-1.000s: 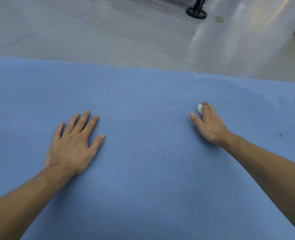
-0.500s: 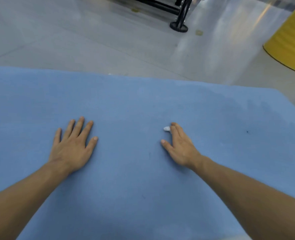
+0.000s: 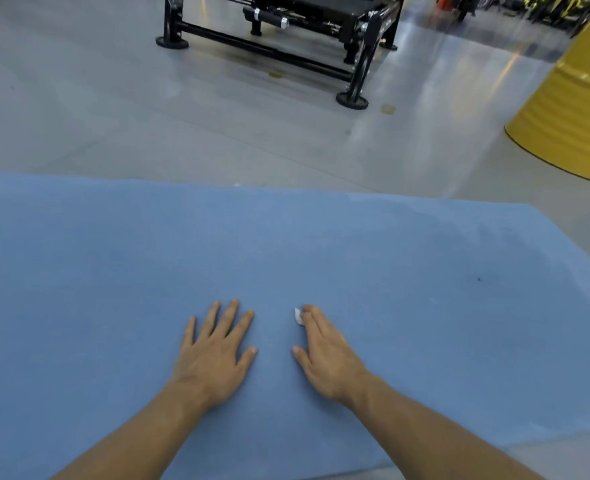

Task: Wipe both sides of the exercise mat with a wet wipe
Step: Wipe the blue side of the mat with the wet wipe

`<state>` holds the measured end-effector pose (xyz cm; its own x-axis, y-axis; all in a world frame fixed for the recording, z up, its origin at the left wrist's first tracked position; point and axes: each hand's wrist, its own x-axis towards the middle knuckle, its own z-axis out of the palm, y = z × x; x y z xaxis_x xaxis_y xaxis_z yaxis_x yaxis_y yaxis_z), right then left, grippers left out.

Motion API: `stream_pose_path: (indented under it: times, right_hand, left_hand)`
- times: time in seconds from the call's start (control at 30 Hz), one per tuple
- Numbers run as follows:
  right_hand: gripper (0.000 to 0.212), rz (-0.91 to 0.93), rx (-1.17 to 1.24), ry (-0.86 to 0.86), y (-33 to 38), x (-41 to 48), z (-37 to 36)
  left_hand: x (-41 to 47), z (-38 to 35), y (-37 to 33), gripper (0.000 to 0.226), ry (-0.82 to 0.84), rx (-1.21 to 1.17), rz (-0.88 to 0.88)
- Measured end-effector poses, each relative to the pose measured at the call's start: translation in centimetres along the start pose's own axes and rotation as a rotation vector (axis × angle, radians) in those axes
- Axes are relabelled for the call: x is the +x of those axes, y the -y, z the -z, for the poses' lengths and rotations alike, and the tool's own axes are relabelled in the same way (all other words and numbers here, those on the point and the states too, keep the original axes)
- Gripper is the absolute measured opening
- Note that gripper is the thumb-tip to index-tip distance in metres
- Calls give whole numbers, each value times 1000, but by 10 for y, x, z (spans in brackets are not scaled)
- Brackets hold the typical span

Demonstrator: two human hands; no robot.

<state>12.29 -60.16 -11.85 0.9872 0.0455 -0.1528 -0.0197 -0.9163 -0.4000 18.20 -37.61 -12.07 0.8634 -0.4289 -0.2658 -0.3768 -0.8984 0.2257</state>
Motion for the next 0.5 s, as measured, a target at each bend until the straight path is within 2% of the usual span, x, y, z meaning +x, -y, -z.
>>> stream_pose_path:
  times: [0.07,0.13,0.2,0.27,0.33,0.37,0.5]
  right_hand:
    - [87,12,-73,53,9,-8,-3]
    - [94,5,-98,77,18,-15,-5]
    - [88,-31,-74,95,31,-21,-4]
    - [80,-73,5,134,49,-26,2]
    - [63,-122,132,138,70,-28,12]
    - [53,-159,193,110,79,-30,18]
    - [38,-252,290,-54,113,-38,44]
  left_hand:
    - [-11,3,-3,96,53,19,-16]
    - [-20,9,-7,87,114,36,-21]
    - [-29,17,-11,73,169,41,-37]
    - [-36,26,-13,73,202,8,-68]
    - [-42,36,-15,74,208,-68,-85]
    - [-46,43,-15,74,189,-102,-94]
    - [-69,75,-16,70,105,-149,-128]
